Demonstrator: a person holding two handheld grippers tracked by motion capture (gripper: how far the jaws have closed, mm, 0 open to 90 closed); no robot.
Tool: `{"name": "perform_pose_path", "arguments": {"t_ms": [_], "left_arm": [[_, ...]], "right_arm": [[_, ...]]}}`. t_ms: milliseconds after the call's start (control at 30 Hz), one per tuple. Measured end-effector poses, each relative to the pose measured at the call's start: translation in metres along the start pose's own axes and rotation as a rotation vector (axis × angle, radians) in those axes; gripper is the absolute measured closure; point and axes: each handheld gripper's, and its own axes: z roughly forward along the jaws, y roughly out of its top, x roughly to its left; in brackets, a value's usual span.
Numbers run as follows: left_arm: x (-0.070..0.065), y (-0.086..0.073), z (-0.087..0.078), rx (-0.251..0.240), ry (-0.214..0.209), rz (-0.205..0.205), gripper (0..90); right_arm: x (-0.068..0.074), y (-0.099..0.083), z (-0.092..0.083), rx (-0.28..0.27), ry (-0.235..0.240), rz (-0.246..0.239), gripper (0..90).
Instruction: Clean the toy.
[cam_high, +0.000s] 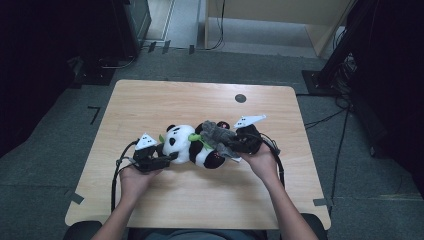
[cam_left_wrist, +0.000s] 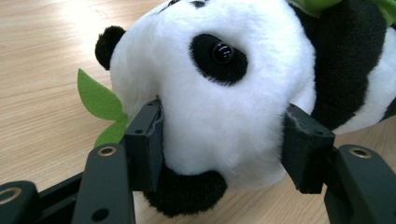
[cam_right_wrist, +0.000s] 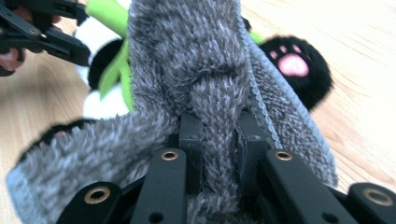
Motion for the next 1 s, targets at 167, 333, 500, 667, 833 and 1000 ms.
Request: {"name": "perform_pose_path", "arguments": {"t_ms": [167,333,500,667,833,1000], "left_arm": [[0.001,0.001,0.002,-0.011,0.005,-0.022,39.5],[-0.003,0.002,0.003,-0.007,0.022,-0.011,39.5],[-0.004,0.002,0.003,-0.006,0.024,-0.007,39.4],[-0.004,0.002,0.003,-0.005,0.024,-0.008,39.4],[-0.004,0.002,0.003,-0.004,0.023,-0.011,39.4],[-0.005,0.001,0.003,0.008,0.021,0.005,39.1]], "right_arm": [[-0.007,-0.012,-0.007,0.019,-0.042,0.028,77.1],[-0.009,-0.008,-0.025,-0.069,-0.009,0.093,77.6],[0.003,0.003,-0.044,-0.119,0.009,0.061,77.8],[0.02,0.01,-0.057,-0.135,0.049,0.032,77.7],[0.042,0.01,-0.051,-0.093,0.103,-0.008,77.5],[0.049,0.003,-0.03,-0.048,0.092,-0.042,77.6]]}}
